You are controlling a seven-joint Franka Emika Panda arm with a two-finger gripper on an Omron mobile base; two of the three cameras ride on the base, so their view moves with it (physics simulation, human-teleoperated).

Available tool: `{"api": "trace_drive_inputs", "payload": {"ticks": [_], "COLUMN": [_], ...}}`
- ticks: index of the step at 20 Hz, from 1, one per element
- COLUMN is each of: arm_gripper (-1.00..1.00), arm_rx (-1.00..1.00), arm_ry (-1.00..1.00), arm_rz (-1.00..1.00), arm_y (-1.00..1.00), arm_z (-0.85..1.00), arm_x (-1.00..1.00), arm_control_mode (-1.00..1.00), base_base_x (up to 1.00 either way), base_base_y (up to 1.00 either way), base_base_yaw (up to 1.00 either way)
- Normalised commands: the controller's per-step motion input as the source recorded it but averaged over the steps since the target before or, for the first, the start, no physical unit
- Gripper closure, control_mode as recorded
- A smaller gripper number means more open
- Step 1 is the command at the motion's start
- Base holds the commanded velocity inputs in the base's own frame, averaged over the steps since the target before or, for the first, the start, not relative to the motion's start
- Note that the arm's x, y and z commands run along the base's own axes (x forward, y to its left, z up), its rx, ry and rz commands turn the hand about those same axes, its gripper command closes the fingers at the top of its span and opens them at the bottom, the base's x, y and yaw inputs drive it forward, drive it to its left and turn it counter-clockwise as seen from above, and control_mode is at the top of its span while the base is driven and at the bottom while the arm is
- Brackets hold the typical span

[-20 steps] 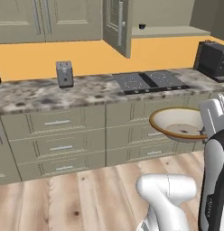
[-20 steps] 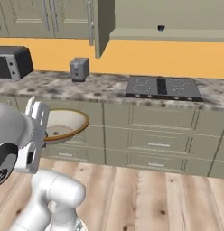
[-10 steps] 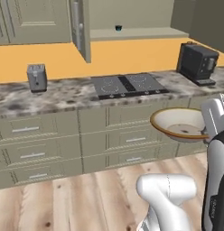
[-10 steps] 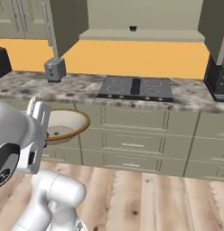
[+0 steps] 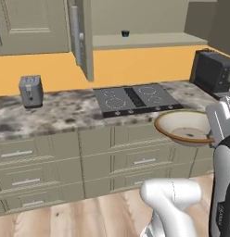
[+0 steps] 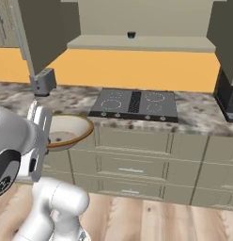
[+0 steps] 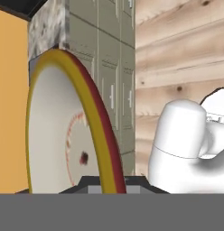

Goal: Pick the mug and place it in the sink. Pick the bowl and place it in the open cabinet and then close the cabinet.

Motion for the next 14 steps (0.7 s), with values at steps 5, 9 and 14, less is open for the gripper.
{"api": "trace_drive_inputs", "payload": {"ticks": [5, 9, 14], "arm_gripper": [1.00, 1.00, 1.00], "arm_rx": [0.00, 0.00, 0.00], "arm_ry": [0.00, 0.00, 0.00], "arm_rz": [0.00, 0.00, 0.00], "arm_y": [0.00, 0.00, 0.00], "arm_z": [0.00, 0.00, 0.00], "arm_x": [0.00, 0.00, 0.00], "arm_control_mode": [1.00, 1.00, 1.00], "base_base_x": [0.44, 0.21, 0.44], "base_base_y": [-0.34, -0.54, -0.27], "base_base_yaw": [0.00, 0.00, 0.00]}}
